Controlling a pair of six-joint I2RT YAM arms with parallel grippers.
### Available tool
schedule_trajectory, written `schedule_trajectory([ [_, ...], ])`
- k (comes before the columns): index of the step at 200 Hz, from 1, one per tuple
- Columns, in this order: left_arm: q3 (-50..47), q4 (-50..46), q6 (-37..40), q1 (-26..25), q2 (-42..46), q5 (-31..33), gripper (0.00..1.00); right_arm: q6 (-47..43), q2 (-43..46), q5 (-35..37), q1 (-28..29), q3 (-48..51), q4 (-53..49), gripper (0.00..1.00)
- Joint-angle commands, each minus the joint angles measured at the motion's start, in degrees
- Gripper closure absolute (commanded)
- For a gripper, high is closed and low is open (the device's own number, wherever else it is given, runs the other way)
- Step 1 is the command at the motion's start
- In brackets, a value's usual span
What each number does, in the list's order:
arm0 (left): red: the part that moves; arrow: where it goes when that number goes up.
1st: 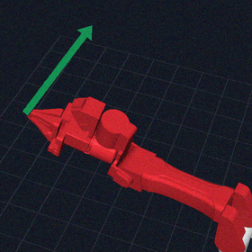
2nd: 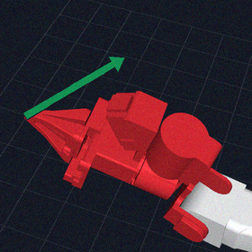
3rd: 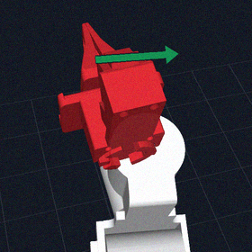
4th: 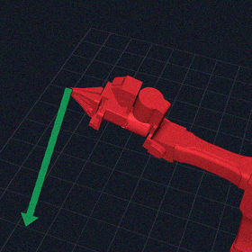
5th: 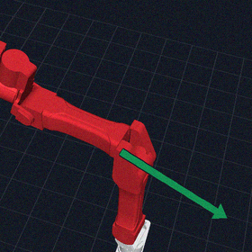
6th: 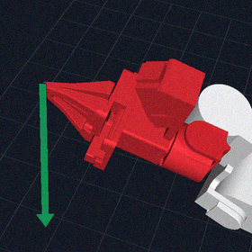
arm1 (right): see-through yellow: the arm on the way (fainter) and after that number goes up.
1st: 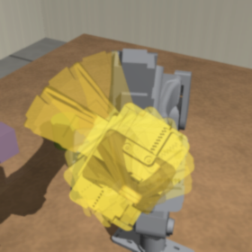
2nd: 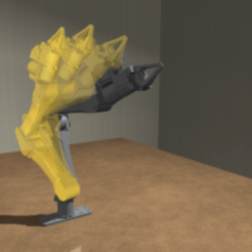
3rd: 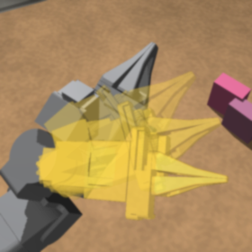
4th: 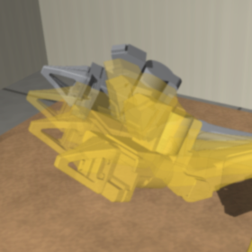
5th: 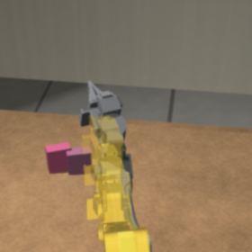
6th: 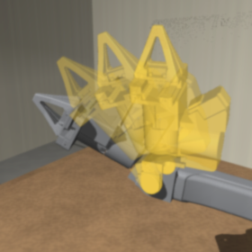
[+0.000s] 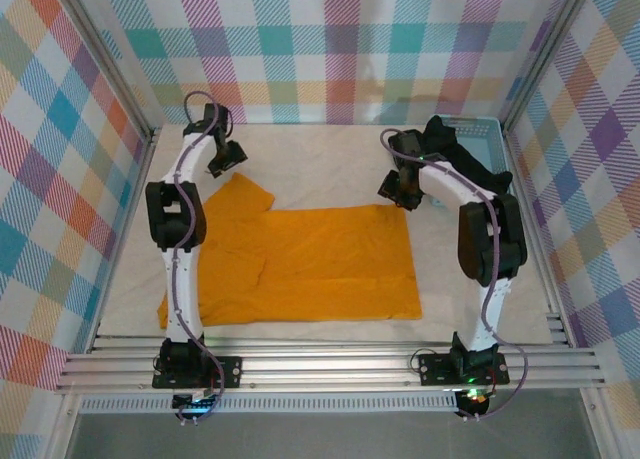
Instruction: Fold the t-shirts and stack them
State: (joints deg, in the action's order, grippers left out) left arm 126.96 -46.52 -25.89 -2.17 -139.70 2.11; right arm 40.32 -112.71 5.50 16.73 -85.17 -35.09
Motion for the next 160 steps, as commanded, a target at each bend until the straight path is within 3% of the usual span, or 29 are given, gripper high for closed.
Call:
schedule_trajectory([
  [1, 3.7, -3.3, 0.9, -0.7, -3.1, 0.4, 0.45, -1.9, -3.4, 1.1, -0.6, -3.3, -3.8, 0.47],
  [24, 6.0, -7.7, 1.4, -1.9, -5.9, 2.4, 0.47, -1.2, -5.9, 1.1, -1.2, -4.6, -4.3, 0.47],
  [65, 0.3, -9.7, -1.2, -3.0, -2.9, 9.0, 0.43, -0.4, -8.1, 0.9, -1.5, -6.2, -4.5, 0.47],
  [115, 4.8, -9.8, -1.4, -3.2, -5.5, 7.7, 0.47, -0.2, -8.3, 1.2, -1.6, -6.1, -4.1, 0.48],
  [126, 4.7, -9.4, -1.3, -3.1, -5.7, 7.6, 0.52, -0.3, -7.9, 1.4, -1.6, -5.8, -3.8, 0.48],
  [160, 4.5, -9.1, -1.3, -3.5, -6.3, 6.9, 0.84, -0.4, -8.2, 1.8, -2.2, -6.9, -4.3, 0.48],
])
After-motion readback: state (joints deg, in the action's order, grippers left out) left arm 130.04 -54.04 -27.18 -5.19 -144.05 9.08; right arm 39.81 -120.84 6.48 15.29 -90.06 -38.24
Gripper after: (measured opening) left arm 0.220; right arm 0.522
